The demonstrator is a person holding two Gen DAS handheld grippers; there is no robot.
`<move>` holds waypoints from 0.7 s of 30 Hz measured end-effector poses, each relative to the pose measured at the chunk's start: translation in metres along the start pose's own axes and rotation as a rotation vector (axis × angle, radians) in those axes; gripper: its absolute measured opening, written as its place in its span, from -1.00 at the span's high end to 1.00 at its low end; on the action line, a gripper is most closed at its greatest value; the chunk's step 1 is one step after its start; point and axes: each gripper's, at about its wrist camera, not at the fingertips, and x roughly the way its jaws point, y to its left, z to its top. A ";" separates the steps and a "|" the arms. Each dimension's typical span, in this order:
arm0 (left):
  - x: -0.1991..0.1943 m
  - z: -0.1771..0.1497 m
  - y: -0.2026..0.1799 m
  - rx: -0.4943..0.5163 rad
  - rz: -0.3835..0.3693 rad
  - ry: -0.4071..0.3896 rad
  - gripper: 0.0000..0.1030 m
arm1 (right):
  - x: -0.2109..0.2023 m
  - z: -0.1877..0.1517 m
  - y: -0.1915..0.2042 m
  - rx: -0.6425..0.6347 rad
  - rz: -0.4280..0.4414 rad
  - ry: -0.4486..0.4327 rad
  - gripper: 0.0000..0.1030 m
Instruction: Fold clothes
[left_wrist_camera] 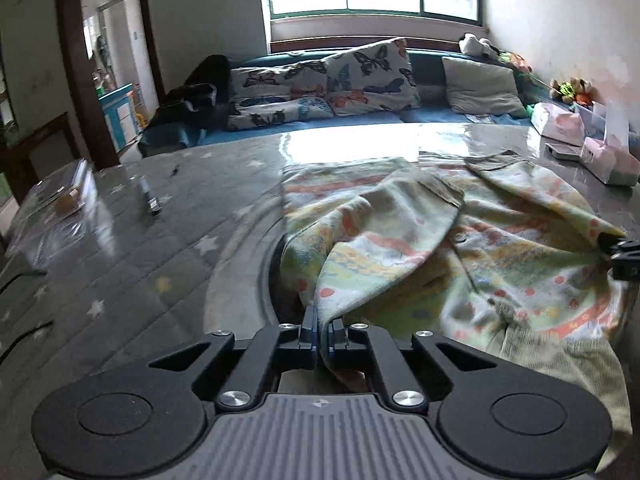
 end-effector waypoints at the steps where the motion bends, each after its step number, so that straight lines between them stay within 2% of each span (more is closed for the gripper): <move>1: -0.004 -0.004 0.004 -0.009 0.004 0.002 0.92 | -0.002 -0.003 -0.005 0.010 -0.003 0.005 -1.00; 5: -0.021 -0.021 0.013 -0.041 0.004 0.015 0.92 | -0.011 -0.016 -0.026 0.061 0.005 0.038 -1.00; 9: -0.037 -0.037 0.023 -0.071 0.003 0.028 0.90 | -0.022 -0.033 -0.044 0.118 0.083 0.076 -1.00; 10: -0.041 -0.041 0.025 -0.079 0.002 0.031 0.83 | -0.024 -0.038 -0.046 0.123 0.101 0.088 -1.00; 12: -0.049 -0.049 0.030 -0.094 0.001 0.038 0.62 | -0.028 -0.044 -0.042 0.092 0.117 0.098 -1.00; 15: -0.061 -0.057 0.035 -0.110 0.007 0.039 0.12 | -0.035 -0.046 -0.033 0.029 0.112 0.081 -1.00; 16: -0.063 -0.054 0.034 -0.104 0.017 0.025 -0.15 | -0.036 -0.043 -0.030 0.015 0.110 0.066 -1.00; 18: -0.066 -0.048 0.029 -0.072 0.024 -0.007 -0.38 | -0.038 -0.037 -0.024 0.003 0.116 0.046 -1.00; 20: -0.065 -0.043 0.019 -0.029 0.036 -0.034 -0.85 | -0.038 -0.032 -0.017 -0.010 0.124 0.036 -1.00; 21: -0.064 -0.040 0.013 -0.003 0.042 -0.049 -0.92 | -0.036 -0.031 -0.014 -0.017 0.129 0.035 -1.00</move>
